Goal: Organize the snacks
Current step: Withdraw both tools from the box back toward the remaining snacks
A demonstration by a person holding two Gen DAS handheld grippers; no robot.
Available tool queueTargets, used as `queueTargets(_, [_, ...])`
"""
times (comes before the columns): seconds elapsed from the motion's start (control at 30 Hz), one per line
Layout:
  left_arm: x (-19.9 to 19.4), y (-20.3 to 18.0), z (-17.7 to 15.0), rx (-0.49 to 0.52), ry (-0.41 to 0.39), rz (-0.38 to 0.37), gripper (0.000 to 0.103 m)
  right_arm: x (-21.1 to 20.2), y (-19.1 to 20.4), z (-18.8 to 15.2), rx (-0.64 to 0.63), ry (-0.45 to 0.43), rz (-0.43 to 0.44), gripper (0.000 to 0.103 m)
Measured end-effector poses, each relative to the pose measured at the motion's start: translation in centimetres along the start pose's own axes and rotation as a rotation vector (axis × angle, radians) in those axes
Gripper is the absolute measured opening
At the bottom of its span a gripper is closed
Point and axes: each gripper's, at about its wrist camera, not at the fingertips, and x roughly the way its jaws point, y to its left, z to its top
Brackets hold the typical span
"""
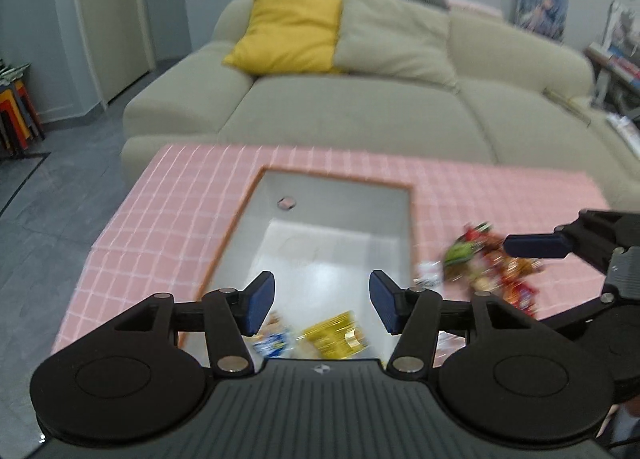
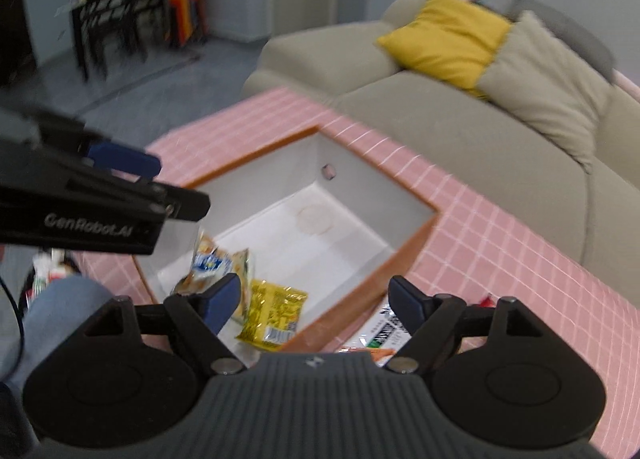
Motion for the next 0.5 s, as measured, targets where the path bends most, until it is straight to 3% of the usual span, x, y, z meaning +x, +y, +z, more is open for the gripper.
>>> queueTargets(0.27, [-2.4,-5.3,-1.2,-0.010,-0.103,-0.130,0.066,-4.8,-3.5,-4.6,0.150,-0.103,-0.122,0.081])
queueTargets(0.4, [-1.9,-7.5,-2.3,0.000,-0.098,-0.202,0.066,-6.0,-5.1,-7.7,0.222,-0.129,-0.161,0.081])
queueTargets(0.5, [-0.6,-9.1,-3.4,0.030,-0.047,-0.251,0.066,-6.5,-6.2,-10.2,0.258,-0.140,-0.202,0.080])
